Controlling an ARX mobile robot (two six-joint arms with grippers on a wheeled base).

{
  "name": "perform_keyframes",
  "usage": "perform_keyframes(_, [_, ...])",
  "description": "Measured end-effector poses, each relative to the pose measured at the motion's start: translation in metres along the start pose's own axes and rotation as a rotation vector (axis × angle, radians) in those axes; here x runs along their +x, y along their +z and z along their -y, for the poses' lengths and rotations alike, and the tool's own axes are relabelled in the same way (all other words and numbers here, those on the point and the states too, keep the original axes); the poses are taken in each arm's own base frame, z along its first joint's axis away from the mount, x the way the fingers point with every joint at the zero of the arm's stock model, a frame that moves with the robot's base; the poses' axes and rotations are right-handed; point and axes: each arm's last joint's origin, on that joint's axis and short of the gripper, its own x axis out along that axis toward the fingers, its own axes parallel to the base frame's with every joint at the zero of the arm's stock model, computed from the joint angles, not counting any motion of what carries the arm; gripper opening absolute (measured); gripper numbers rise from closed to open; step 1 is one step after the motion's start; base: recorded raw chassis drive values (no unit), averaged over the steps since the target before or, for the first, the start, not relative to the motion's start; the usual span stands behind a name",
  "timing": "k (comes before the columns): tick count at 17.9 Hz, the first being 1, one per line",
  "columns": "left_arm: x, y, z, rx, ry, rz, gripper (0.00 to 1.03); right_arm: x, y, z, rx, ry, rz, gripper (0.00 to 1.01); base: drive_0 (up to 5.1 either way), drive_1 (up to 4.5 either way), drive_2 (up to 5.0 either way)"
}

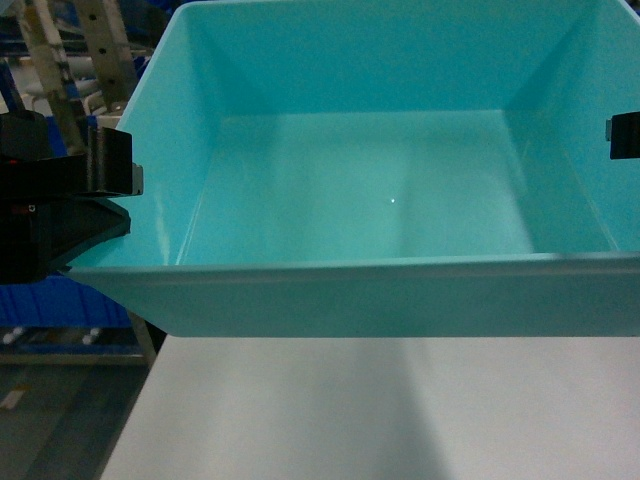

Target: Organize blue bins on left shelf correctly

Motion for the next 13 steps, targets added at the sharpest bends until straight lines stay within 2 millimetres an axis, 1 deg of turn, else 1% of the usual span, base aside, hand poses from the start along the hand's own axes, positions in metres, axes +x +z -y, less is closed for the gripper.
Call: perform_keyframes(13, [0.0000, 0.0000, -0.0001, 0.000, 0.000, 0.000, 0.02, 0.0000, 0.0001, 0.0000, 0.000, 0.000, 0.001, 0.02, -5.0, 2.45, 2.5])
